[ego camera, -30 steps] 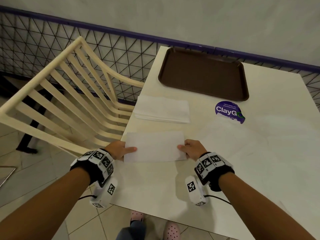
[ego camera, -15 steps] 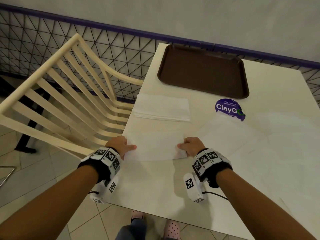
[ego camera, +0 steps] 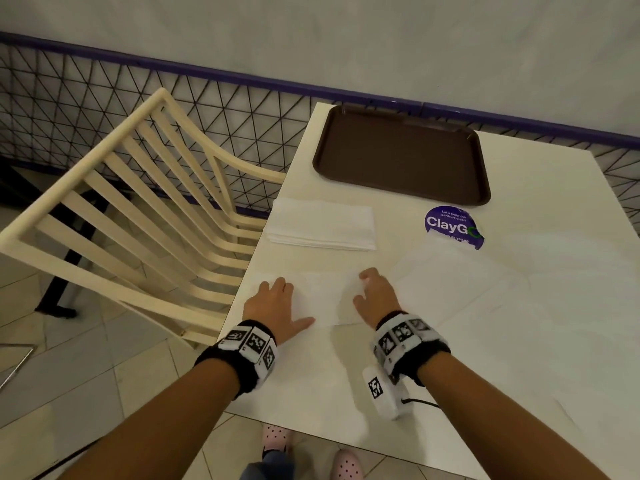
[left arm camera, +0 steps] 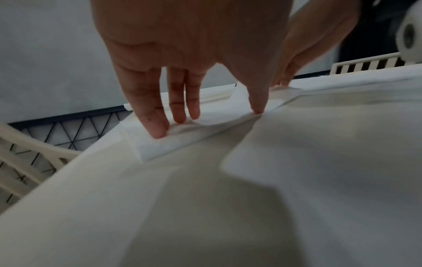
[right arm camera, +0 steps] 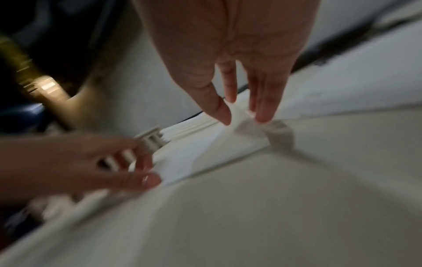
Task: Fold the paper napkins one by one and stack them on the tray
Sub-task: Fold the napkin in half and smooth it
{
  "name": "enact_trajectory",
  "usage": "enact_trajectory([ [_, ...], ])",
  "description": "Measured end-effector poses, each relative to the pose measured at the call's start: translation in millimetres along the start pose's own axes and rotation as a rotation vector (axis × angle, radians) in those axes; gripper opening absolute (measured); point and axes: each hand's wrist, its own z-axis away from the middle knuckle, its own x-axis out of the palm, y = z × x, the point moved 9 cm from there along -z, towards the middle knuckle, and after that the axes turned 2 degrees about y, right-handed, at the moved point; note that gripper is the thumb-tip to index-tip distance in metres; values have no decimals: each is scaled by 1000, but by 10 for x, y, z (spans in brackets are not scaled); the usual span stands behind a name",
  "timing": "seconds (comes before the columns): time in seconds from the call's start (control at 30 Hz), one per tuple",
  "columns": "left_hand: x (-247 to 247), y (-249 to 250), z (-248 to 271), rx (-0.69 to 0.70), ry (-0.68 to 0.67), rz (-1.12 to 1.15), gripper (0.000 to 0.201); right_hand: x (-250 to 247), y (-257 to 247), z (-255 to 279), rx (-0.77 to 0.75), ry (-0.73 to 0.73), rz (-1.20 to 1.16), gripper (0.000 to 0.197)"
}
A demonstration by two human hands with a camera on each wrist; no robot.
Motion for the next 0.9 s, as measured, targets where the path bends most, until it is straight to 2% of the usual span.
enact_trajectory([
  [0.1, 33, -2, 28, -24, 34, -17, 80, 65, -388, 308, -372, 229, 332, 61],
  [0.13, 39, -1, 36, -27, 48, -16, 82, 199, -485, 411, -487, 220, 428, 61],
  [0.17, 41, 5, 45, -25, 67, -14, 83, 390, -500, 493, -544, 109, 486, 58],
  [0.23, 36, 6, 68, -34, 96, -8, 85, 676, -332, 586, -489, -119, 536, 53],
  [0.27, 36, 5, 72, -38, 103, -3, 85, 748, -237, 604, -459, -176, 549, 52],
  [0.4, 47, -4, 77, -49, 107, 39, 84, 758, 3, 648, -401, -210, 637, 57],
  [0.5, 49, -9, 91, -51, 104, 72, 81, 610, 229, 634, -294, -225, 623, 52],
  [0.57, 24, 9, 137, -43, 125, 22, 74, 530, 287, 635, -277, -233, 606, 51],
  [0.63, 1, 139, 185, 34, 182, -65, 62, 496, 293, 615, -288, -234, 626, 51],
  [0.67, 41, 257, 213, 123, 183, -138, 58, 490, 276, 607, -293, -237, 642, 51],
  [0.7, 96, 371, 246, 217, 172, -206, 60, 487, 259, 597, -295, -235, 657, 50],
  [0.77, 199, 546, 305, 337, 125, -197, 65, 478, 231, 573, -300, -226, 696, 50],
  [0.9, 178, 581, 412, 351, 142, -290, 51, 436, 174, 554, -342, -208, 760, 50],
])
